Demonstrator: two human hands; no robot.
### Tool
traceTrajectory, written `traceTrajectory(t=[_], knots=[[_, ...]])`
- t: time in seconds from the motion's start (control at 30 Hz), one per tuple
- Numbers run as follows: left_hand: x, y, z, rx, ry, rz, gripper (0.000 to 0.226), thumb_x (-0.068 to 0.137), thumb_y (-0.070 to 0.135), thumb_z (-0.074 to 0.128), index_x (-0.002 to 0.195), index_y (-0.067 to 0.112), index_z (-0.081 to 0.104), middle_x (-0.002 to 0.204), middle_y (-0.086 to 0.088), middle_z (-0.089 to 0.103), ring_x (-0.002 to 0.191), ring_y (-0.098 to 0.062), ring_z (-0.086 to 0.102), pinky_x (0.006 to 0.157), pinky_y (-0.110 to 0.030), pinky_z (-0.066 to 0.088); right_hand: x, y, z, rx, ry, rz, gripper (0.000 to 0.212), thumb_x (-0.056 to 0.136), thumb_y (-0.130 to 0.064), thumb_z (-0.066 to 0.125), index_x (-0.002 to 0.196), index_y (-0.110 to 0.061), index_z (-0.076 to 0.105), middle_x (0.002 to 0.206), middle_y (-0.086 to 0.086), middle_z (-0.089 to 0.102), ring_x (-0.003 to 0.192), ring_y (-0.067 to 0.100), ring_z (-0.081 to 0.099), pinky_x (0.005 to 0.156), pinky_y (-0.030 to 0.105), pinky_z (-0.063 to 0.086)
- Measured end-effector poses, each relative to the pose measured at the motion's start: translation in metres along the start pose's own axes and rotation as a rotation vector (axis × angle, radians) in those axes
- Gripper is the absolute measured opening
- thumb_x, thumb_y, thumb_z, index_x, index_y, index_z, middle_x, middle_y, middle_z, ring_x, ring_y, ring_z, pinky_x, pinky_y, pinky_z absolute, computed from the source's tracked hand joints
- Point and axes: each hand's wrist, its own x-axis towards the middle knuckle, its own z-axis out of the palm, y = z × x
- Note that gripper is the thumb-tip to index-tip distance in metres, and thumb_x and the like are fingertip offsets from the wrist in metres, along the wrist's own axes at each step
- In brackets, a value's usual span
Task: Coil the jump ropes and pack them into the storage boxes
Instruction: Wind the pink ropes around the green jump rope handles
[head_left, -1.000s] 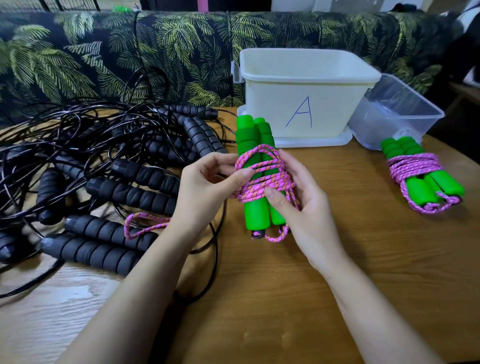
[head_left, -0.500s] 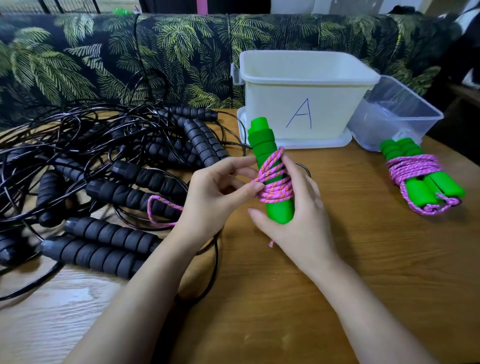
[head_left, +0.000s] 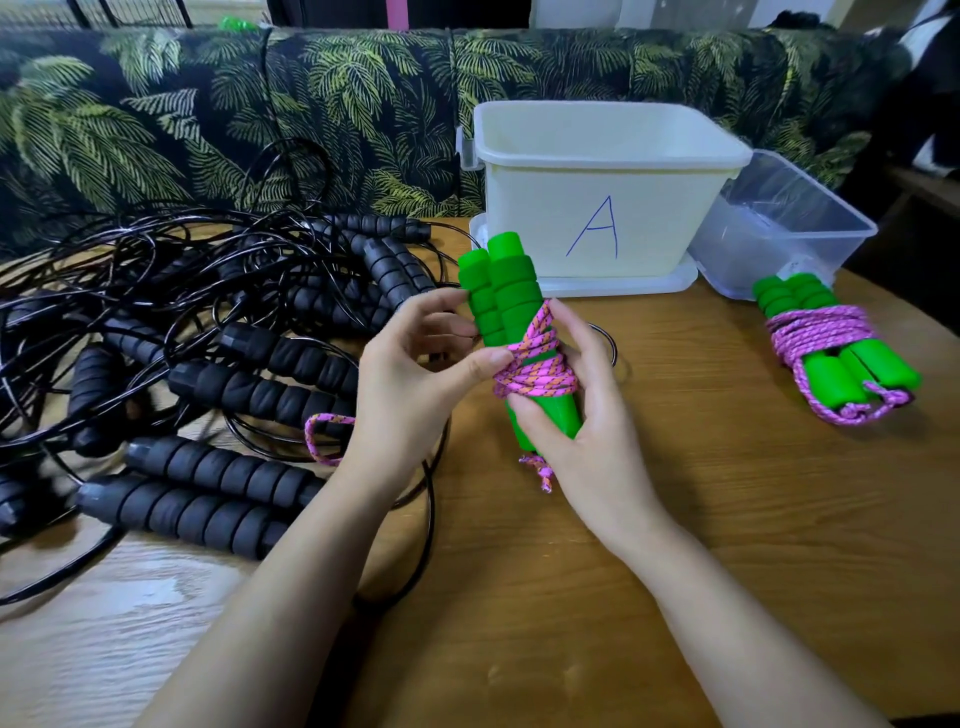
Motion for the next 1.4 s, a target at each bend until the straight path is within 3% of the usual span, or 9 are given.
traceTrajectory(t=[0.1, 0.2, 0.33, 0.47, 0.63, 0.93, 1.1, 1.23, 1.4], knots=[[0.001, -0.001, -0.001, -0.03, -0.035, -0.073, 0.07, 0.062, 0.039, 0.083, 0.124, 0.024, 0.054, 0.108, -0.004, 0.07, 0.097, -0.02, 0.07, 0.086, -0.033, 0.056, -0.001, -0.001, 0.001, 0.03, -0.005, -0.033, 0.069, 0.09, 0.004, 0.064, 0.144, -0.027, 0.035, 0.141, -0.002, 0.052, 0.113, 0.001, 0.059, 0.087, 0.013, 0.047], [0.0, 0.003, 0.001, -0.117, -0.191, -0.097, 0.042, 0.079, 0.022, 0.072, 0.119, 0.014, 0.061, 0.107, 0.001, 0.074, 0.102, -0.013, 0.069, 0.088, -0.026, 0.052, 0.0, 0.001, 0.0, 0.031, -0.021, -0.059, 0.068, 0.09, 0.003, 0.064, 0.147, -0.021, 0.034, 0.145, 0.0, 0.049, 0.131, 0.009, 0.051, 0.105, 0.021, 0.041], [-0.005, 0.003, 0.005, -0.084, -0.104, -0.093, 0.032, 0.077, 0.025, 0.074, 0.106, 0.012, 0.068, 0.101, -0.002, 0.076, 0.097, -0.019, 0.071, 0.088, -0.034, 0.055, 0.001, 0.002, -0.002, -0.063, 0.007, -0.064, 0.075, 0.082, -0.008, 0.076, 0.145, -0.021, 0.039, 0.14, -0.005, 0.051, 0.129, 0.009, 0.05, 0.098, 0.016, 0.044], [-0.004, 0.005, 0.004, -0.078, -0.083, -0.114, 0.029, 0.074, 0.025, 0.083, 0.099, 0.016, 0.071, 0.094, 0.001, 0.077, 0.089, -0.013, 0.072, 0.082, -0.026, 0.056, 0.004, 0.002, -0.003, -0.058, 0.04, -0.006, 0.073, 0.078, -0.028, 0.076, 0.143, -0.026, 0.045, 0.137, -0.012, 0.056, 0.127, 0.008, 0.054, 0.107, 0.036, 0.045], [0.0, 0.006, -0.003, -0.147, -0.163, -0.139, 0.027, 0.075, 0.023, 0.07, 0.101, 0.017, 0.068, 0.088, 0.008, 0.076, 0.084, -0.002, 0.068, 0.077, -0.018, 0.052, 0.007, 0.001, -0.01, 0.091, 0.018, 0.081, 0.07, 0.083, -0.016, 0.076, 0.146, -0.019, 0.044, 0.137, -0.013, 0.058, 0.126, 0.004, 0.055, 0.107, 0.036, 0.046], [0.007, 0.007, -0.015, -0.294, -0.27, -0.206, 0.035, 0.081, 0.021, 0.071, 0.114, 0.009, 0.067, 0.111, -0.011, 0.073, 0.099, -0.017, 0.069, 0.086, -0.025, 0.054, 0.012, -0.003, -0.016, 0.41, -0.05, 0.202, 0.049, 0.089, -0.021, 0.063, 0.137, -0.018, 0.052, 0.133, -0.004, 0.064, 0.127, 0.013, 0.056, 0.105, 0.033, 0.046], [0.0, 0.012, -0.003, -0.245, -0.09, -0.196, 0.03, 0.07, 0.019, 0.075, 0.099, 0.011, 0.071, 0.092, -0.004, 0.077, 0.084, -0.011, 0.07, 0.075, -0.02, 0.054, 0.01, 0.008, -0.015, -0.021, 0.101, -0.02, 0.052, 0.09, -0.024, 0.064, 0.139, -0.032, 0.047, 0.135, -0.013, 0.054, 0.129, 0.01, 0.051, 0.109, 0.037, 0.042], [-0.006, 0.015, 0.003, -0.204, -0.009, -0.143, 0.033, 0.065, 0.02, 0.082, 0.094, 0.008, 0.072, 0.089, -0.011, 0.076, 0.081, -0.017, 0.07, 0.074, -0.027, 0.056, 0.007, 0.012, -0.012, -0.274, 0.093, -0.188, 0.042, 0.099, -0.021, 0.051, 0.141, -0.022, 0.051, 0.141, -0.005, 0.054, 0.133, 0.011, 0.049, 0.109, 0.042, 0.043], [-0.012, 0.013, 0.009, -0.058, -0.002, -0.073, 0.031, 0.062, 0.024, 0.09, 0.087, 0.015, 0.073, 0.085, -0.005, 0.076, 0.07, -0.019, 0.065, 0.067, -0.035, 0.057, -0.002, 0.007, 0.003, -0.612, 0.026, -0.044, 0.094, 0.076, -0.06, 0.066, 0.153, -0.022, 0.03, 0.152, -0.008, 0.043, 0.135, 0.01, 0.044, 0.095, 0.027, 0.045]])
